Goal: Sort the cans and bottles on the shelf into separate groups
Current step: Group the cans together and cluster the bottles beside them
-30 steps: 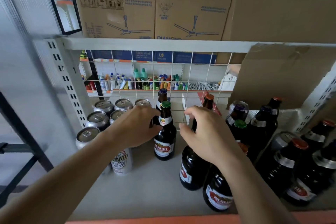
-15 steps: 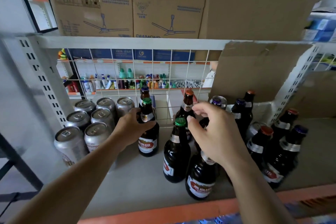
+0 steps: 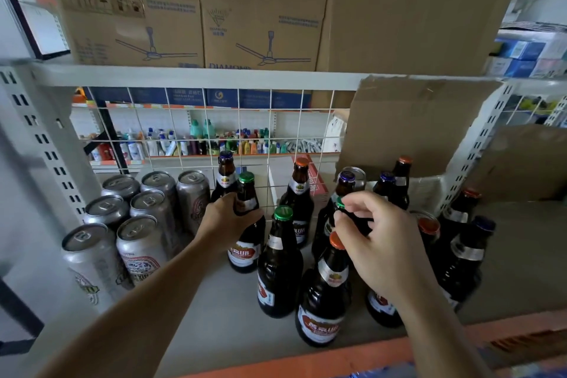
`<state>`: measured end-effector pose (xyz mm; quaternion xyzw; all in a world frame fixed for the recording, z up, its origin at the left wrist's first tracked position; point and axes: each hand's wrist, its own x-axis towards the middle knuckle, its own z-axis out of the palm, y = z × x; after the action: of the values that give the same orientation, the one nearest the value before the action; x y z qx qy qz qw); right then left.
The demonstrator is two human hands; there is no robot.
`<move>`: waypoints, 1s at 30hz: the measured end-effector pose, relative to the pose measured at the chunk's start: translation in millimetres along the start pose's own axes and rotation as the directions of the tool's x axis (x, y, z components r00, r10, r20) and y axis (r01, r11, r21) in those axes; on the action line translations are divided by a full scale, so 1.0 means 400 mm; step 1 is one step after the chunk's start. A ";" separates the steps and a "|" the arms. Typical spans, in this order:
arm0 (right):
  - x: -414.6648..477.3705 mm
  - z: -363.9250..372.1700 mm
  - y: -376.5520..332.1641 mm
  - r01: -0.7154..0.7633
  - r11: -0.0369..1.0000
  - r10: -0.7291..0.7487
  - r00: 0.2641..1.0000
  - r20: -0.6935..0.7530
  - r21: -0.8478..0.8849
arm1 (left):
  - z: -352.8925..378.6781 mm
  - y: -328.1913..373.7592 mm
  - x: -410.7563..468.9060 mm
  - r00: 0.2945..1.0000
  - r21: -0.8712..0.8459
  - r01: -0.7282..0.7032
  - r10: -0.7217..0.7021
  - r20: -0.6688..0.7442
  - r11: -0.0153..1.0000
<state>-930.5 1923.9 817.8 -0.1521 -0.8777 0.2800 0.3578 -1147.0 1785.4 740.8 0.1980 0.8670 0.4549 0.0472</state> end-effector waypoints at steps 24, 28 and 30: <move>0.217 -0.174 0.159 -0.384 0.819 0.479 0.867 0.139 -0.426 | 0.046 0.047 0.005 0.986 0.039 -0.022 0.015 0.166 0.999; 0.227 -0.140 0.159 -0.296 0.761 0.528 0.800 0.286 -0.578 | 0.035 0.033 -0.018 0.979 -0.028 -0.021 0.026 0.202 0.999; 0.222 -0.111 0.143 -0.193 0.777 0.464 0.819 0.338 -0.599 | 0.033 0.031 -0.033 0.986 -0.060 -0.007 0.017 0.169 0.998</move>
<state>-957.2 2027.9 857.9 -0.3298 -0.9374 0.1096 0.0213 -1127.9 1796.8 742.0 0.2396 0.8448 0.4622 0.1236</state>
